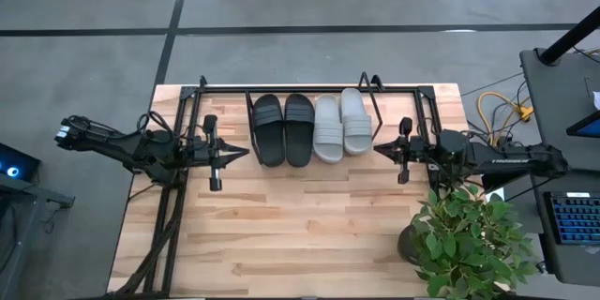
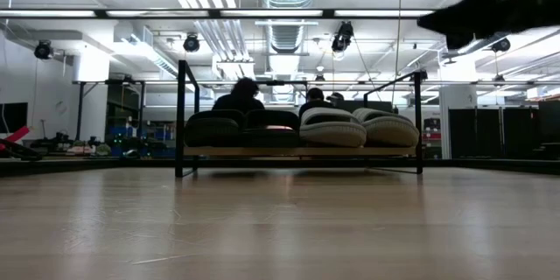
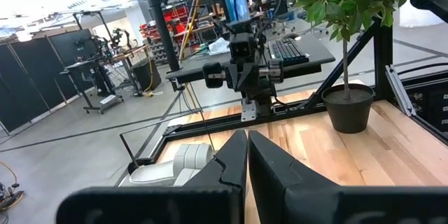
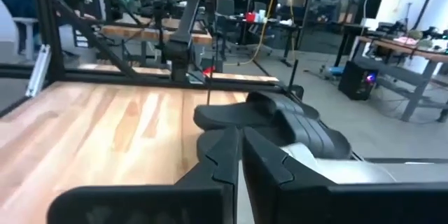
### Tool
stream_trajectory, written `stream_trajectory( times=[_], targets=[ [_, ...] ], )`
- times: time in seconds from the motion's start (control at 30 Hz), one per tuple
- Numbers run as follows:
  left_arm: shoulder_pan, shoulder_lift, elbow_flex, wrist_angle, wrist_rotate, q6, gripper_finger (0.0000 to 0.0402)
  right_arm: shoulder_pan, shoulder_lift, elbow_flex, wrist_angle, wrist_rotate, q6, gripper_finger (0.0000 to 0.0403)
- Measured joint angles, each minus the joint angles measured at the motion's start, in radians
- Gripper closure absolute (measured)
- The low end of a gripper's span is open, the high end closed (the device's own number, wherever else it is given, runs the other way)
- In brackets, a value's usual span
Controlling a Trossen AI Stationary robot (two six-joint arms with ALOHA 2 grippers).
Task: Pick and place slides into the shelf
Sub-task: Return to Home Position
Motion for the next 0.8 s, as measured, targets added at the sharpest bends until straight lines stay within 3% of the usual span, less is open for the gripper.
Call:
stream_trajectory(
  times=[0.27, 0.5, 0.8],
  targets=[
    [0.000, 0.000, 0.000, 0.001, 0.000, 0.000, 0.0402, -0.005, -0.100, -0.148, 0.170, -0.006, 0.031, 0.0394],
    [0.000, 0.000, 0.000, 0.000, 0.000, 0.000, 0.0402, -0.005, -0.213, -0.135, -0.034, 0.061, 0.032, 0.0394],
    [0.000, 0.000, 0.000, -0.001, 0.000, 0.000, 0.0402, -0.005, -0.286, -0.208, -0.058, 0.053, 0.070, 0.0394]
  ],
)
